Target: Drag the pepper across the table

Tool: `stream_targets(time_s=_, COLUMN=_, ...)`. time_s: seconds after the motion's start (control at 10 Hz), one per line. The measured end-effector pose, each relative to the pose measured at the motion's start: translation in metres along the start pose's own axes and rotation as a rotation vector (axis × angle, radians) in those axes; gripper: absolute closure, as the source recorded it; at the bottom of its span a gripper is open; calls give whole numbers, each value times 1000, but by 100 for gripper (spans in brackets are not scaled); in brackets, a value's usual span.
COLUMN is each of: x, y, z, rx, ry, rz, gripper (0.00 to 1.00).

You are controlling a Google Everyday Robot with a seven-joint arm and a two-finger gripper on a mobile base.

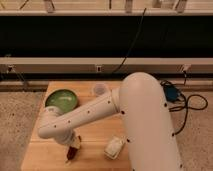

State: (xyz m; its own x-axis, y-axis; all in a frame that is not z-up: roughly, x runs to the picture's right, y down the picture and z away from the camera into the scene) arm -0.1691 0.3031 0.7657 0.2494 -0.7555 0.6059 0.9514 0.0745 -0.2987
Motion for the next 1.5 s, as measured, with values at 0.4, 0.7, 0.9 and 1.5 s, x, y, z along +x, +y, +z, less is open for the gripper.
stream_targets(time_s=0.4, x=26, y=25, z=1, rx=6, ry=2, rz=20, gripper=96)
stream_targets(time_s=0.7, x=37, y=37, z=1, rx=10, ry=2, rz=31, gripper=96)
stream_targets(time_s=0.9, x=36, y=38, z=1, rx=8, ry=1, rz=39, gripper=96)
stream_targets(time_s=1.5, x=45, y=57, z=-3, rx=10, ry=3, rz=59, gripper=96)
